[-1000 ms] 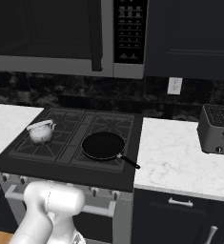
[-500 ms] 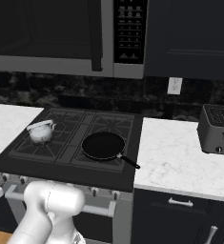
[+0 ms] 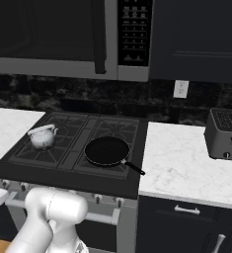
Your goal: Pick the kettle from the counter and place it on a stove burner. Then turn the burner on.
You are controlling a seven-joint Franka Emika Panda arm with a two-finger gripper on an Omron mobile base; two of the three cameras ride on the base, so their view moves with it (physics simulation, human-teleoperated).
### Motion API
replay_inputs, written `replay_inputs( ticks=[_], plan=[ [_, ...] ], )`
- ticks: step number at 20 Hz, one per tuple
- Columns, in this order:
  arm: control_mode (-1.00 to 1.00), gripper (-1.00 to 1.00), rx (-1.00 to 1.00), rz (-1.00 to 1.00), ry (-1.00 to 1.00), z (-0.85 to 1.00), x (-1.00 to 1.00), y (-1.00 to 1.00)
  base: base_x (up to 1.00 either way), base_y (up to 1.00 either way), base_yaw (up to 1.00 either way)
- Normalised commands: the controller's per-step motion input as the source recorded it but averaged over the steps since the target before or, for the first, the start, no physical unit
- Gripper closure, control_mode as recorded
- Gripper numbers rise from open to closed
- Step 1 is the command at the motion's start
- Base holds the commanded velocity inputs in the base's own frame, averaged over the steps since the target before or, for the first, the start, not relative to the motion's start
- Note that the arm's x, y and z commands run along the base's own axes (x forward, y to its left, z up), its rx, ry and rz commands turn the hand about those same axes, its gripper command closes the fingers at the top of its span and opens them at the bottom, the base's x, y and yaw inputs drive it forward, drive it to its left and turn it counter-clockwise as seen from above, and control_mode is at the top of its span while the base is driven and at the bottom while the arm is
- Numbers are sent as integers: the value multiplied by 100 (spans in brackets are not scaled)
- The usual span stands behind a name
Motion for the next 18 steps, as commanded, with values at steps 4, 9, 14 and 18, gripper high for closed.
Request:
replay_inputs(
  ticks=[4, 9, 14, 18],
  plan=[
    [-100, -100, 0, 4, 0, -26, 10, 8, 0, 0, 0],
    [-100, -100, 0, 3, 0, -23, 12, 11, 0, 0, 0],
    [-100, -100, 0, 2, 0, -12, 14, 14, 0, 0, 0],
    [-100, -100, 0, 1, 0, -21, 15, 19, 0, 0, 0]
  ],
)
